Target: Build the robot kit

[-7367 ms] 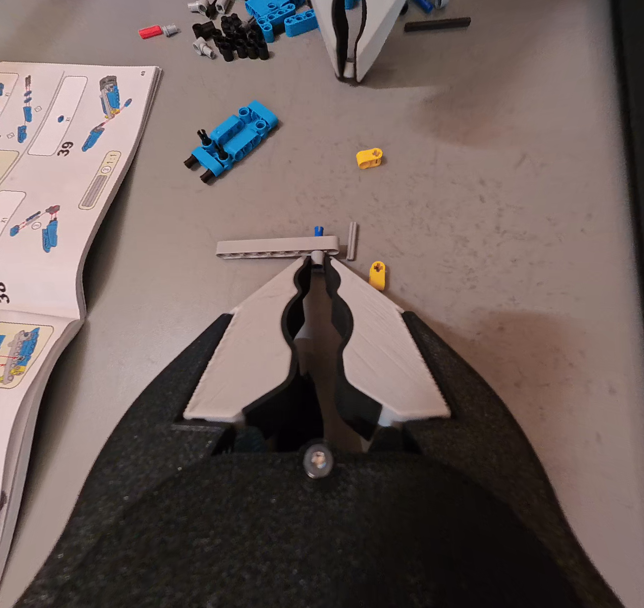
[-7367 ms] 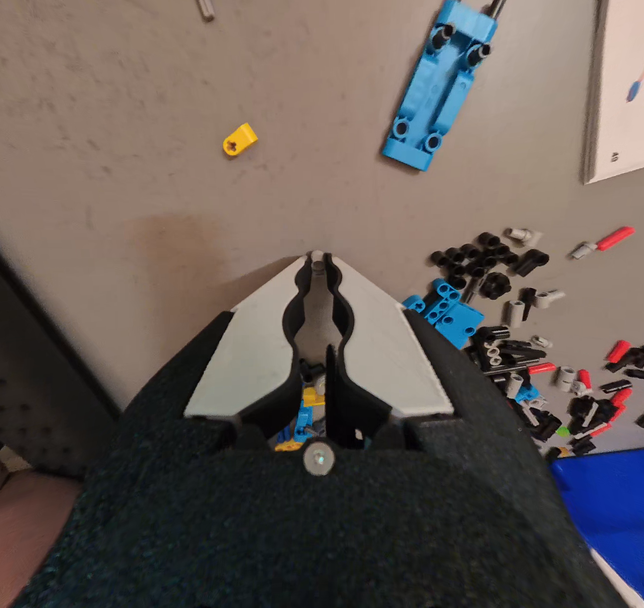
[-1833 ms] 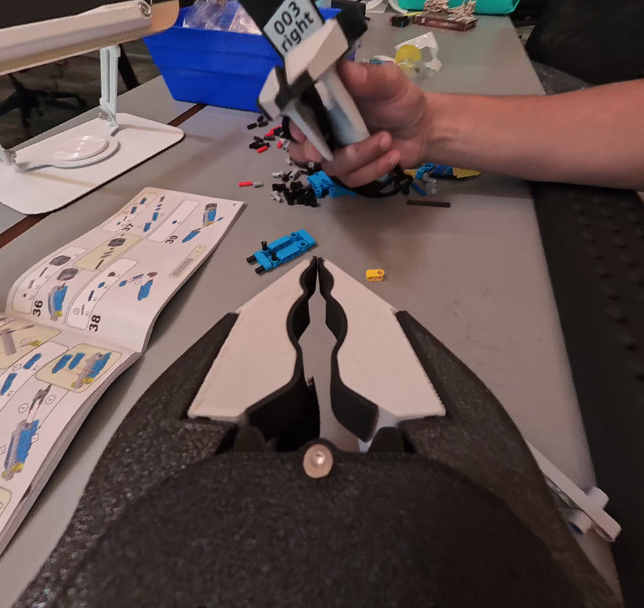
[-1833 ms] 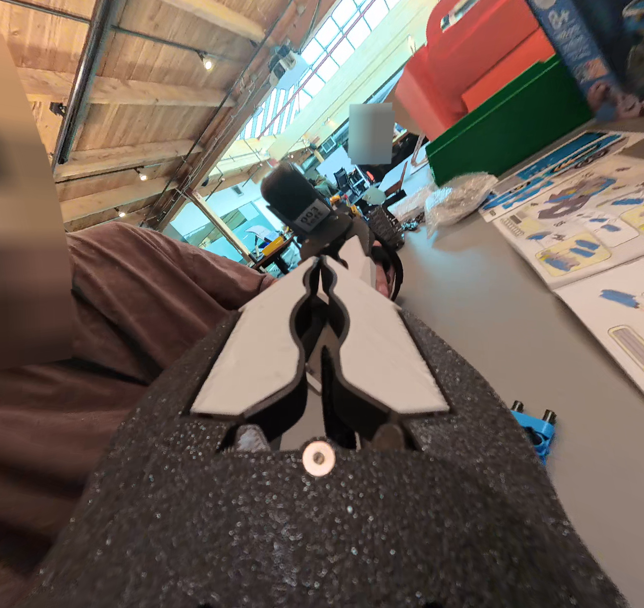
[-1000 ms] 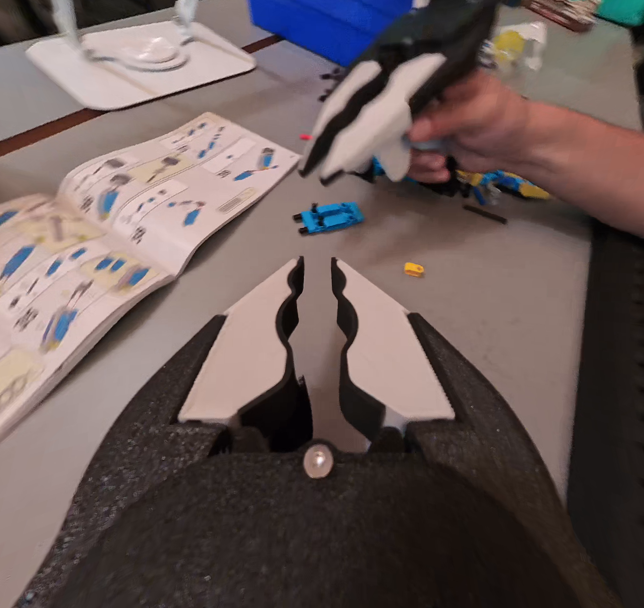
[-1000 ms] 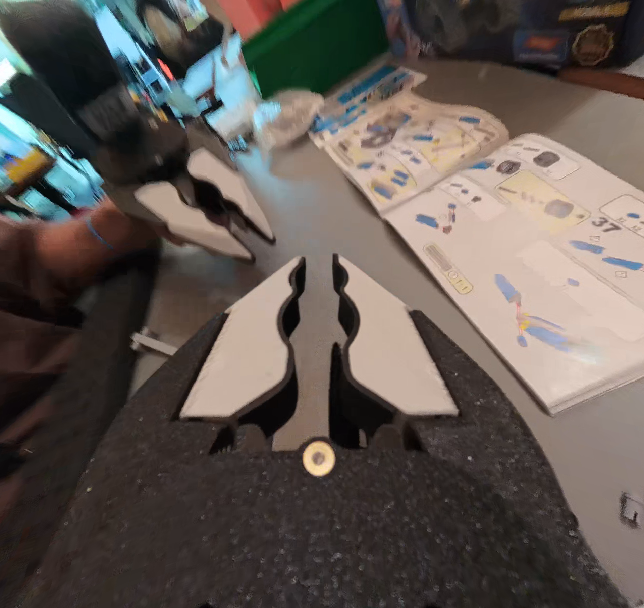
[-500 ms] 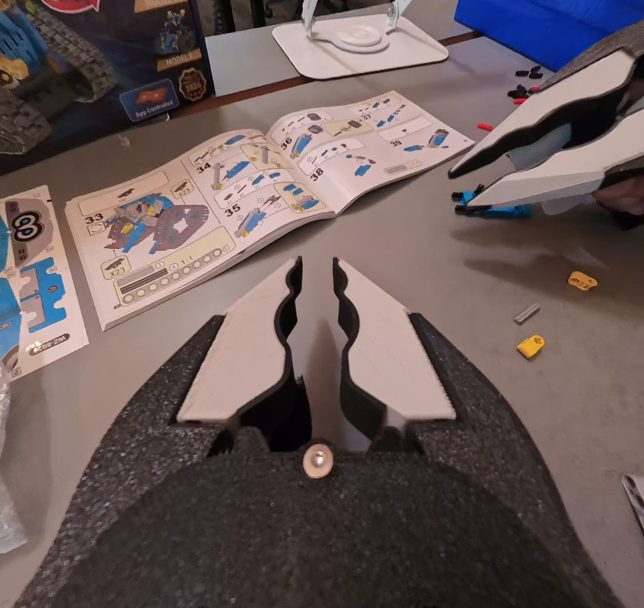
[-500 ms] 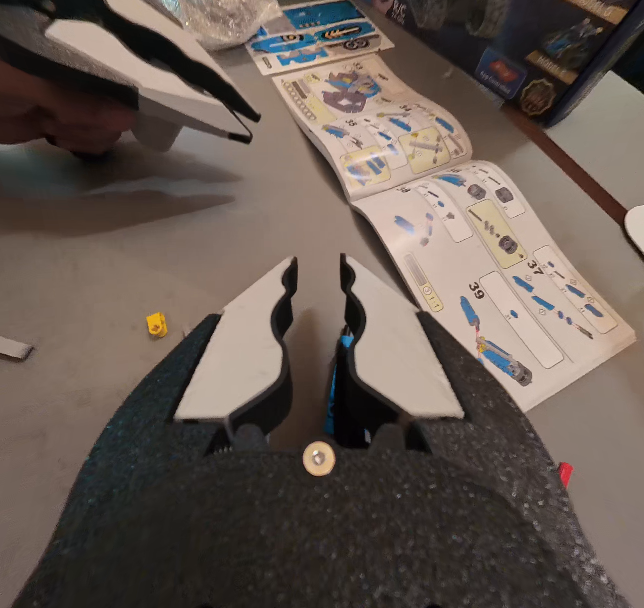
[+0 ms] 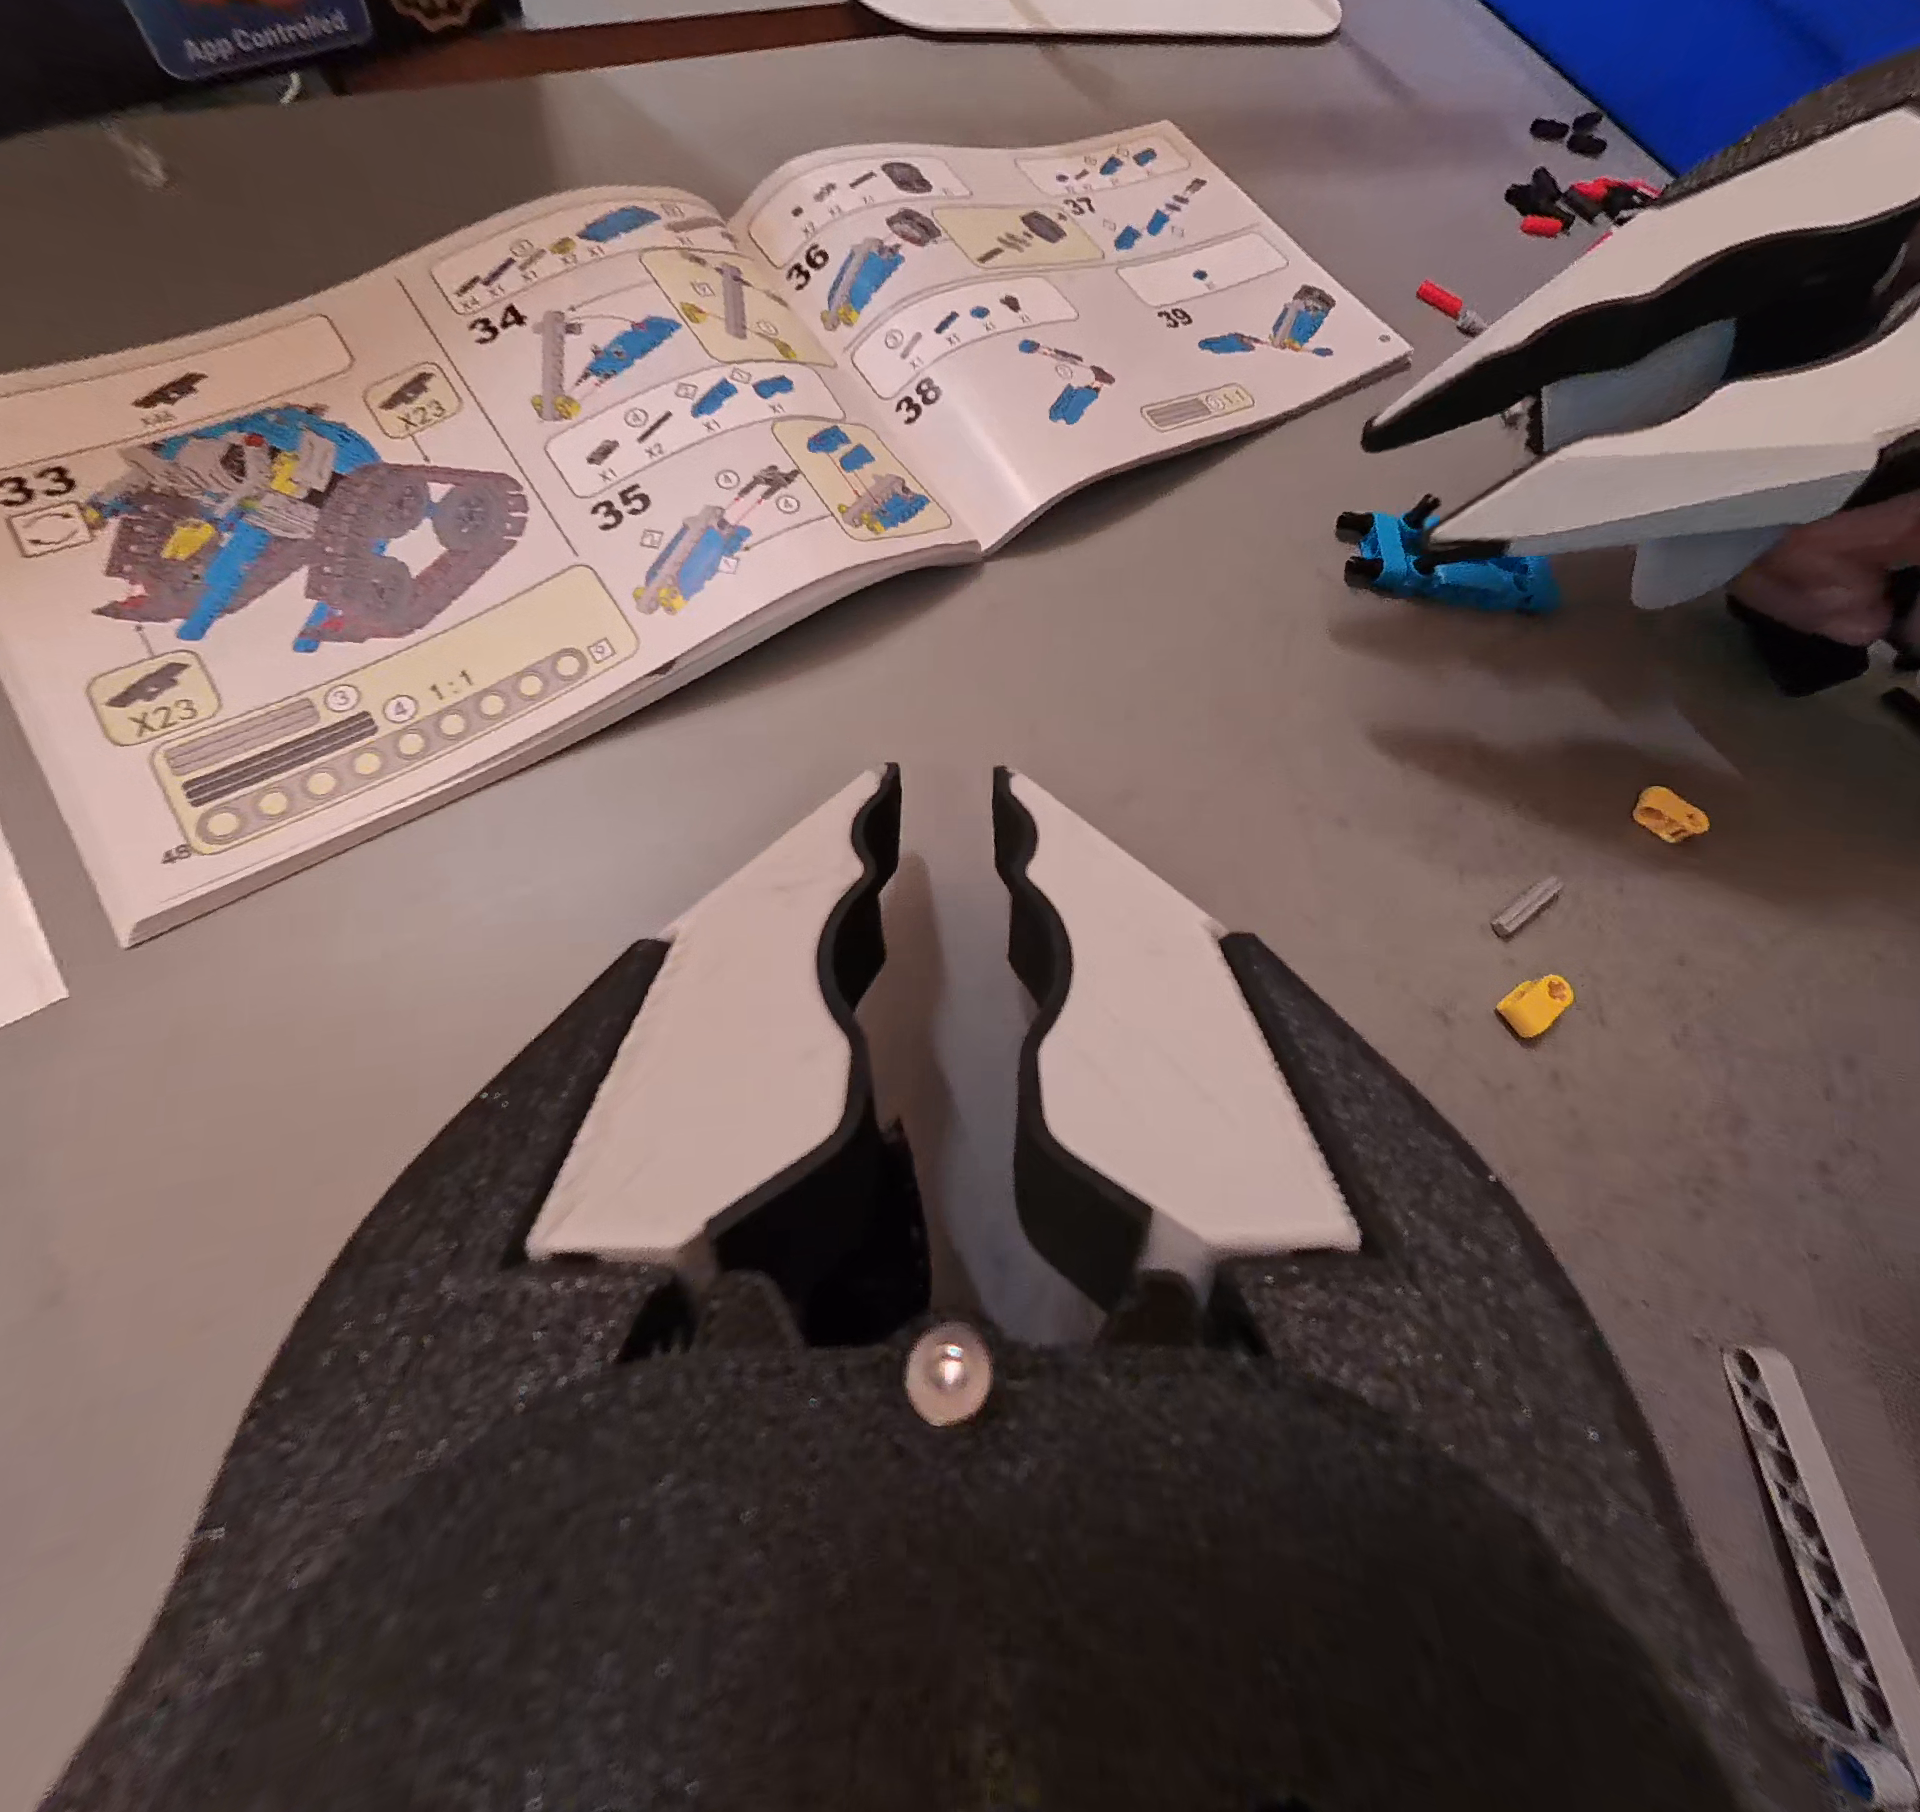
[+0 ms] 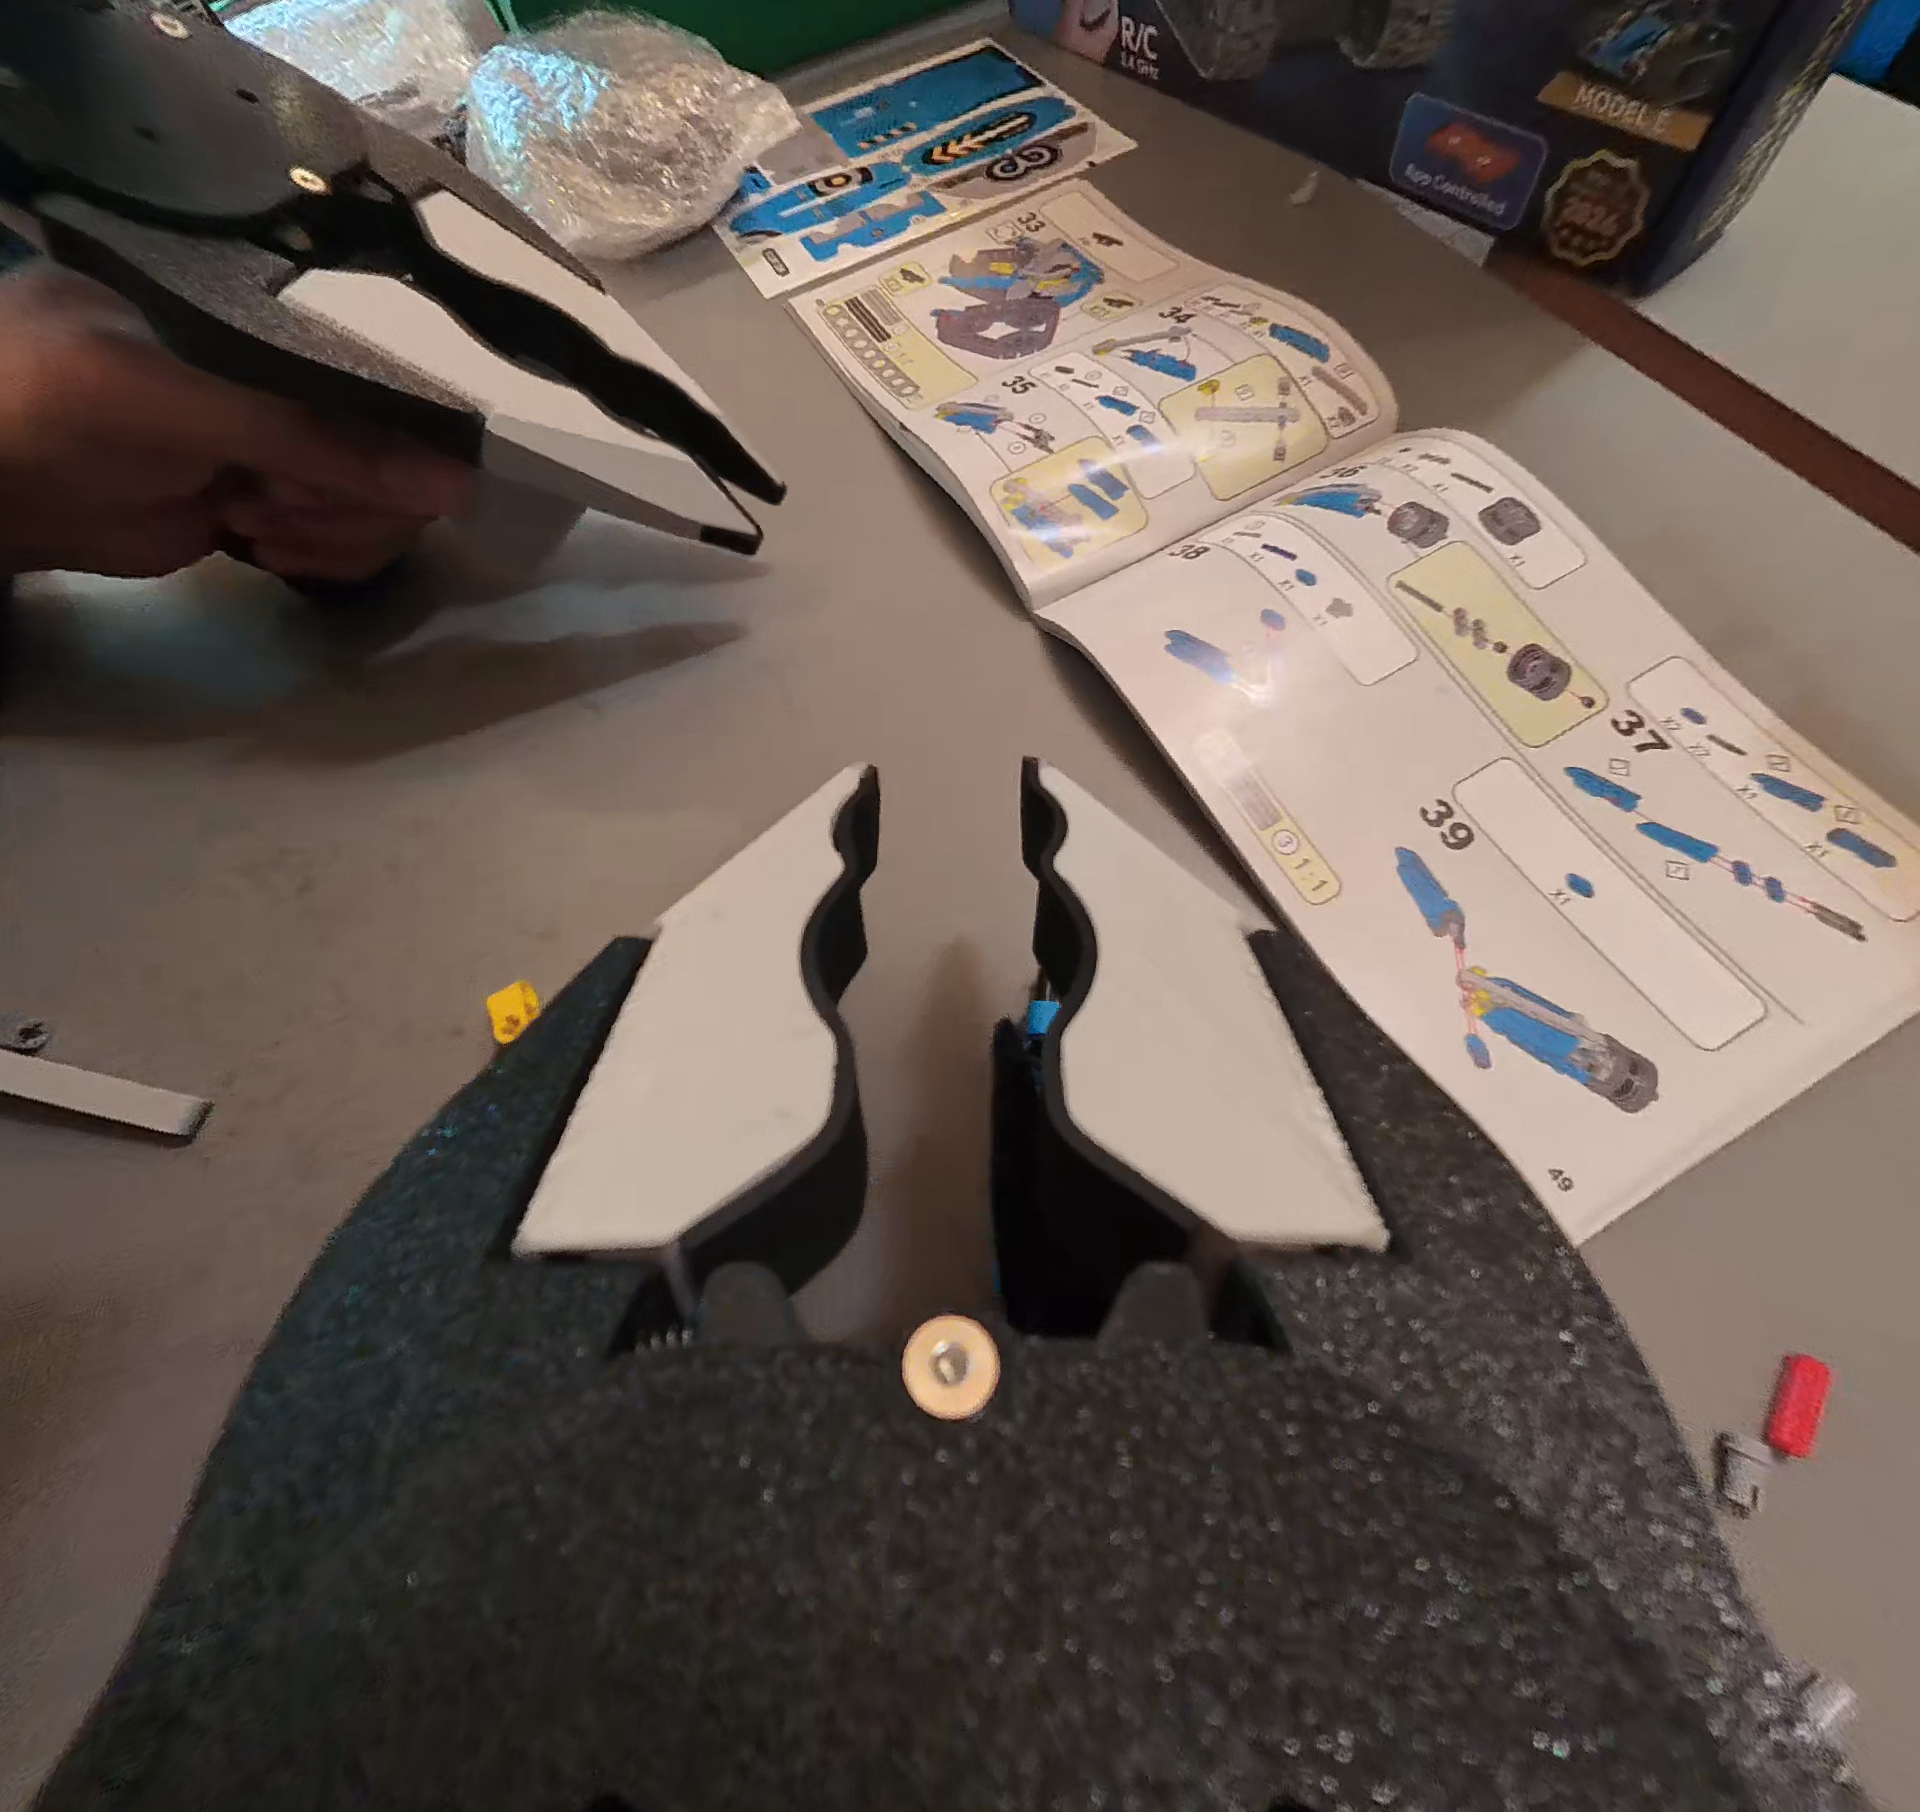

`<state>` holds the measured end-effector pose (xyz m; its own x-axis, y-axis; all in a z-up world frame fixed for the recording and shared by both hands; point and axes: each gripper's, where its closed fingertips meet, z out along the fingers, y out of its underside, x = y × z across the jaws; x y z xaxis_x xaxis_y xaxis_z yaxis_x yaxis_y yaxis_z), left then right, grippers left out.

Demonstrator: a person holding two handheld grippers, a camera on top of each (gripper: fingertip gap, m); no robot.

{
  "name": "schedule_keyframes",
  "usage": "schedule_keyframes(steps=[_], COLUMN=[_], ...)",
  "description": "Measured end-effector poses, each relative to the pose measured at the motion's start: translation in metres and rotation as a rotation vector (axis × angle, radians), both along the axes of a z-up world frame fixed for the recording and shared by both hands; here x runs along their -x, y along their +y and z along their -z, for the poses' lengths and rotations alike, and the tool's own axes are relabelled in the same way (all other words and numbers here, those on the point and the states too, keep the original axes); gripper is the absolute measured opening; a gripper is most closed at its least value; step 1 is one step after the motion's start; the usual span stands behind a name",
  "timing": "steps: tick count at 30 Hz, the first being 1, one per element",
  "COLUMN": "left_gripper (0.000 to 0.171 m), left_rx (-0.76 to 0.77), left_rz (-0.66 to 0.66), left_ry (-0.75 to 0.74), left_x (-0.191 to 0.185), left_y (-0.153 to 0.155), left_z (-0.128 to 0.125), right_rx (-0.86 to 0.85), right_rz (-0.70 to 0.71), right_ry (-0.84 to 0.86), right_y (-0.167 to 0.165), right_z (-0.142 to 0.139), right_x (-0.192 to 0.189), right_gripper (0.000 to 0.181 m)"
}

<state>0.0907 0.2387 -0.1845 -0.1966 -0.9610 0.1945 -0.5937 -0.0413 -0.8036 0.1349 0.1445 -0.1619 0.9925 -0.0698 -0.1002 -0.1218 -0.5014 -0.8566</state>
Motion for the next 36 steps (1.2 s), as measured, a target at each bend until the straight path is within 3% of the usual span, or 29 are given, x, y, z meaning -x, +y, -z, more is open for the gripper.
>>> schedule_keyframes(steps=[14,17,19,21,25,28,36], left_gripper=[0.017,0.017,0.017,0.017,0.017,0.019,0.019], left_rx=[0.043,-0.004,-0.029,-0.038,0.041,0.012,-0.114], left_rz=[0.033,0.065,0.116,0.180,0.452,0.629,0.714], left_ry=[0.001,-0.004,-0.029,-0.070,-0.134,-0.090,-0.067], left_x=[0.001,0.002,0.004,0.007,0.029,0.051,0.061], left_y=[-0.004,-0.010,-0.019,-0.031,-0.084,-0.117,-0.129], left_z=[-0.001,0.000,-0.003,-0.009,-0.022,-0.013,0.001], right_rx=[0.004,0.058,0.144,0.242,0.326,0.384,0.460], right_rz=[-0.002,-0.160,-0.348,-0.466,-0.495,-0.499,-0.488], right_ry=[0.024,0.091,0.268,0.295,0.186,0.130,0.018], right_y=[-0.006,-0.019,-0.038,-0.059,-0.080,-0.089,-0.091], right_z=[0.003,0.006,0.013,0.022,0.019,0.017,0.030], right_x=[-0.006,0.012,0.047,0.067,0.071,0.075,0.074], right_gripper=[0.027,0.024,0.030,0.021,0.018,0.018,0.018])
